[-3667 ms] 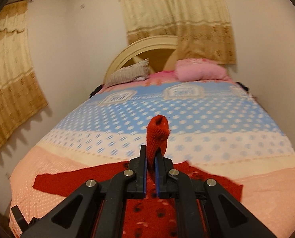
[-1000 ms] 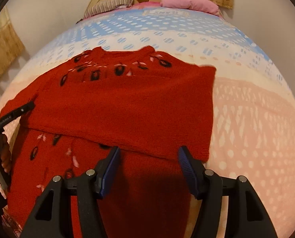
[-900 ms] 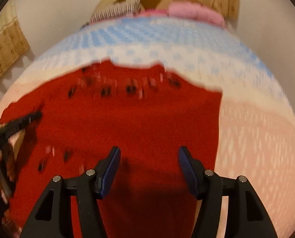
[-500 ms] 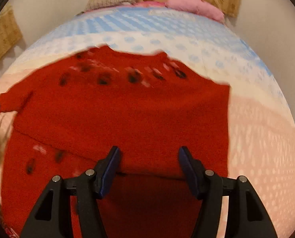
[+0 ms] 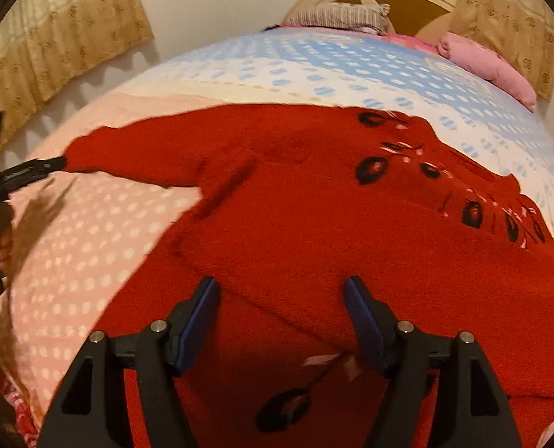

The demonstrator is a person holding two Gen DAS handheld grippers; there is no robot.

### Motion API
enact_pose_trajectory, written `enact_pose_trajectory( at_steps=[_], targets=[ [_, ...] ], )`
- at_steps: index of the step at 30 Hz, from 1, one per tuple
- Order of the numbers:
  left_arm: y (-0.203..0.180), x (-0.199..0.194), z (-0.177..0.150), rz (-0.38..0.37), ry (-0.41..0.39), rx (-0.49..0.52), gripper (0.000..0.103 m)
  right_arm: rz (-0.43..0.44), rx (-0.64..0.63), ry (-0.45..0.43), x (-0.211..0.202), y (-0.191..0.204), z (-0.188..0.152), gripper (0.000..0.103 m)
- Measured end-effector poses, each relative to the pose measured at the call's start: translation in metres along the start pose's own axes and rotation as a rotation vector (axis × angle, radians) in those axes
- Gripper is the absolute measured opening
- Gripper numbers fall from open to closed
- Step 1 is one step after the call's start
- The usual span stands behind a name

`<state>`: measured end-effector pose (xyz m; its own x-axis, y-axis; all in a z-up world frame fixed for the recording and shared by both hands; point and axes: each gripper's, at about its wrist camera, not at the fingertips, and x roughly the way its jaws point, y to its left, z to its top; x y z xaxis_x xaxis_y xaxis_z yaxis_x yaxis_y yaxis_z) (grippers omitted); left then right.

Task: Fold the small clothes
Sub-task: 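Grasp the cuff of the other sleeve with the left gripper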

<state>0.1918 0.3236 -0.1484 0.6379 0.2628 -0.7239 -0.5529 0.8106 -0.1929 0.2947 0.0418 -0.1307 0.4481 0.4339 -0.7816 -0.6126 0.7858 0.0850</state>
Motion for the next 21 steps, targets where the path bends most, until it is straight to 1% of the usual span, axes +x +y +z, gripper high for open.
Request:
enact_pose_trajectory(
  at_steps=[1,4,5,7,9,11,14,15,17,19,21],
  targets=[
    [0.006,0.0,0.002,-0.002,-0.002,-0.022,0.079,-0.002,-0.007,-0.007,-0.001,0.0,-0.003,0.071],
    [0.024,-0.002,0.006,-0.045,-0.008,-0.117,0.078,-0.038,-0.019,-0.018,0.004,0.0,-0.01,0.072],
    [0.03,-0.003,0.007,-0.067,-0.006,-0.147,0.077,-0.046,-0.023,-0.022,0.01,-0.001,-0.008,0.072],
    [0.039,-0.003,0.01,-0.114,0.001,-0.213,0.077,-0.064,-0.026,-0.028,0.011,0.003,-0.008,0.073],
    [0.05,-0.004,0.011,-0.189,0.021,-0.303,0.077,-0.059,-0.018,-0.028,0.013,0.0,-0.007,0.075],
    [0.055,-0.006,0.01,-0.26,0.017,-0.377,0.077,-0.048,-0.004,-0.028,0.013,-0.004,-0.007,0.076],
    [0.054,-0.005,0.009,-0.317,0.018,-0.428,0.077,-0.047,0.0,-0.033,0.013,-0.004,-0.007,0.077],
    [0.053,-0.003,0.008,-0.321,0.028,-0.442,0.077,-0.053,-0.003,-0.034,0.013,-0.003,-0.008,0.078],
    [0.049,0.006,0.005,-0.356,0.05,-0.484,0.077,-0.056,-0.004,-0.036,0.013,-0.003,-0.008,0.078],
    [0.047,0.016,0.001,-0.355,0.068,-0.515,0.077,-0.057,-0.004,-0.037,0.013,-0.003,-0.009,0.078],
    [0.049,0.024,0.001,-0.336,0.066,-0.536,0.077,-0.057,-0.002,-0.038,0.012,-0.003,-0.009,0.079]
  ],
)
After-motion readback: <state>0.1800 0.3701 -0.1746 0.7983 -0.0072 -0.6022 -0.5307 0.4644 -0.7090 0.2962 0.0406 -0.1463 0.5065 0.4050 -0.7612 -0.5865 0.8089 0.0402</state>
